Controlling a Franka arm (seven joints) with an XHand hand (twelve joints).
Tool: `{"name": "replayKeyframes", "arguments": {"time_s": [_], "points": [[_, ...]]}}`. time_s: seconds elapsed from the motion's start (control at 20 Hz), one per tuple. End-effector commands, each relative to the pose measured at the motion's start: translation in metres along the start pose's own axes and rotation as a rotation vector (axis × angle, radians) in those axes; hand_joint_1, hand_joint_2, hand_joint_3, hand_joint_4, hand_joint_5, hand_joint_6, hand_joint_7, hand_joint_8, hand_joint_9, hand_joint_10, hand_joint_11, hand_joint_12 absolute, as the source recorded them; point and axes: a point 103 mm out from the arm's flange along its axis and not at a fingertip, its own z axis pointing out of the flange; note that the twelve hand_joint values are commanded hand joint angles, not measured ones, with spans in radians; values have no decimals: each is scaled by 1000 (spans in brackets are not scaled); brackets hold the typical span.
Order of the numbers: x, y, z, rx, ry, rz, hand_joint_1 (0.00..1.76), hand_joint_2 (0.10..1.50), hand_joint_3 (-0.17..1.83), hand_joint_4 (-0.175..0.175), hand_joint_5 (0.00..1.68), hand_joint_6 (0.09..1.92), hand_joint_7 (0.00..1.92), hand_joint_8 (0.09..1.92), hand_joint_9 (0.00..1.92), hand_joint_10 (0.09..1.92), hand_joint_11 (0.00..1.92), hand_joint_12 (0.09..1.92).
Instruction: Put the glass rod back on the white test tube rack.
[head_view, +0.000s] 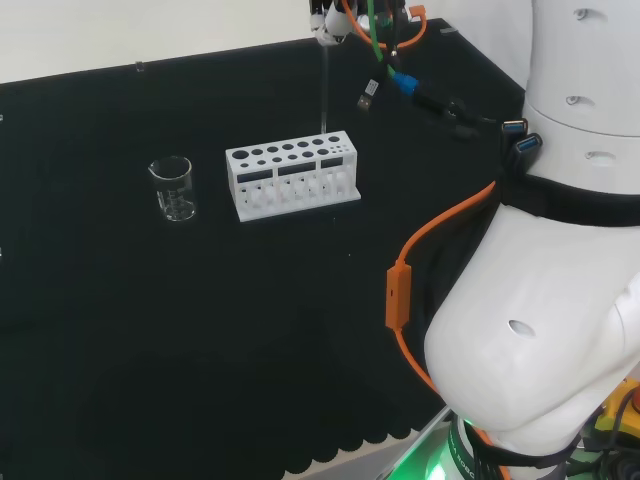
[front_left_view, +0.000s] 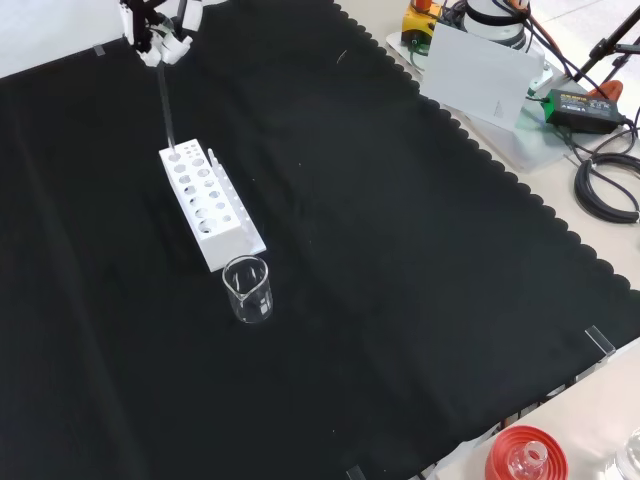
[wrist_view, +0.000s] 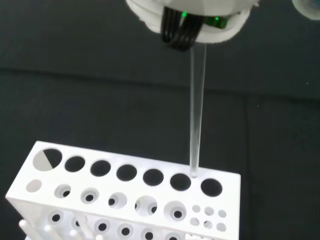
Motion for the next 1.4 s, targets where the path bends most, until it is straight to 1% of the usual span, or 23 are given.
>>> {"name": "replayKeyframes", "arguments": {"time_s": [0.05, 0.1, 0.15, 0.25, 0.3, 0.5, 0.6, 0.7, 0.85, 1.05, 1.1, 1.2, 1.4], "points": [[-3, -8, 1, -5, 6, -3, 1321, 741, 527, -175, 1162, 560, 1339, 754, 1834, 268, 1583, 692], [-2, -8, 2, -3, 6, -5, 1322, 741, 527, -175, 1162, 560, 1339, 754, 1834, 268, 1583, 692], [4, -3, 1, 11, -9, -12, 1322, 741, 527, -175, 1162, 560, 1339, 754, 1834, 268, 1583, 692], [10, 4, 4, 36, -42, 2, 1321, 742, 526, -175, 1162, 560, 1339, 755, 1834, 268, 1583, 692], [11, 5, 4, 37, -44, 3, 1321, 742, 526, -175, 1162, 560, 1339, 755, 1834, 268, 1583, 692], [4, -2, 4, 9, -5, -6, 1321, 742, 525, -175, 1162, 559, 1339, 755, 1834, 268, 1583, 692], [9, 2, 4, 20, -14, -11, 1321, 743, 525, -175, 1162, 559, 1339, 756, 1834, 268, 1583, 692], [7, 2, 3, 8, -2, -11, 1322, 743, 525, -175, 1162, 559, 1338, 756, 1834, 268, 1583, 692], [10, 4, 2, 13, -15, -13, 1321, 743, 524, -175, 1162, 559, 1338, 756, 1834, 268, 1583, 692], [1, -2, 3, 7, 5, -8, 1321, 743, 524, -175, 1162, 559, 1338, 756, 1833, 268, 1583, 692], [6, 2, 2, 18, -12, -12, 1321, 743, 524, -175, 1162, 559, 1338, 756, 1833, 268, 1583, 692], [9, 4, 2, 22, -16, -7, 1321, 743, 524, -175, 1162, 559, 1338, 756, 1833, 268, 1583, 692], [2, -1, 7, 18, 4, -7, 1321, 743, 524, -175, 1162, 558, 1338, 755, 1833, 268, 1583, 692]]}}
